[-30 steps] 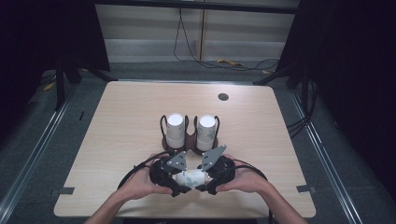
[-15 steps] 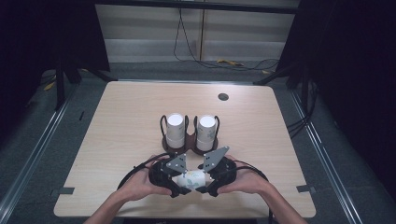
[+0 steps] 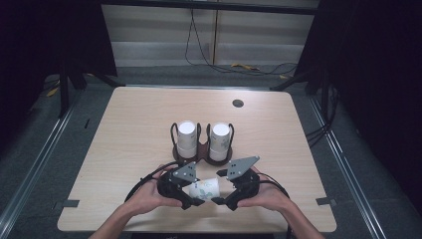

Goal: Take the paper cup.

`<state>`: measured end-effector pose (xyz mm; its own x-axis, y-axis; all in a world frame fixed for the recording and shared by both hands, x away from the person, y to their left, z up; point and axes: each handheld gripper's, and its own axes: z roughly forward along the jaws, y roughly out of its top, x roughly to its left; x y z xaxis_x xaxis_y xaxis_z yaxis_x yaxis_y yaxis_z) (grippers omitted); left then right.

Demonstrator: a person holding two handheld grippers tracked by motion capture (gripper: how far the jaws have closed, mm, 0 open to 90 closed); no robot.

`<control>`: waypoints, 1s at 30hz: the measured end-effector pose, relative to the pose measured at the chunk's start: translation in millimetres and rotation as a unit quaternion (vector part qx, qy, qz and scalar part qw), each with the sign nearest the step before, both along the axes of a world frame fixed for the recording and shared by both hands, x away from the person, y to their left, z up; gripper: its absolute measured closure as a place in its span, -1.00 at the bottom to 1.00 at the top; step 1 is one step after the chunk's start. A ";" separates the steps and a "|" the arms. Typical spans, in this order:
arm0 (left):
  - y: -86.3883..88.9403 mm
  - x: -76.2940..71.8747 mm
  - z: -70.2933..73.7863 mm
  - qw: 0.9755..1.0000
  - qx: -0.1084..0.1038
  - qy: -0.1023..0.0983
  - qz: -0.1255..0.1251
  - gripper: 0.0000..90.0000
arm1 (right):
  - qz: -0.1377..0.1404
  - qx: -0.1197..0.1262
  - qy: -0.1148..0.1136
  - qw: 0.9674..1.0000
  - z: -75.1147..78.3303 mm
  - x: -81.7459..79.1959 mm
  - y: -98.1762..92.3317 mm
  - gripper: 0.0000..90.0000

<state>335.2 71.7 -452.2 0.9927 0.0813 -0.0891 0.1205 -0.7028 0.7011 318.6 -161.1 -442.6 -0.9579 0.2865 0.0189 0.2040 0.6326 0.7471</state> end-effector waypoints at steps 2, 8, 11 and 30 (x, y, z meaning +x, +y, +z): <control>-0.4 -0.6 0.1 1.000 -0.002 0.001 0.002 -0.24 | -0.012 0.011 0.001 1.000 0.4 0.4 -3.4 -0.69; 0.8 0.6 -4.3 1.000 -0.013 0.017 0.015 -0.25 | -0.027 0.039 -0.004 0.999 3.3 -3.7 -6.9 -0.67; 1.7 0.7 -4.5 1.000 -0.015 0.016 0.011 -0.25 | -0.034 0.052 0.000 0.998 2.0 -6.9 -8.3 -0.67; 7.1 1.1 -5.1 0.997 -0.061 0.021 0.046 -0.26 | -0.074 0.129 0.022 0.989 -6.4 -12.4 -19.1 -0.68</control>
<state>336.3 78.8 -457.3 0.9770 0.1572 -0.1441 0.2103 -0.5981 0.7733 306.2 -180.3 -449.0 -0.9026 0.4036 0.1499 0.3151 0.3821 0.8687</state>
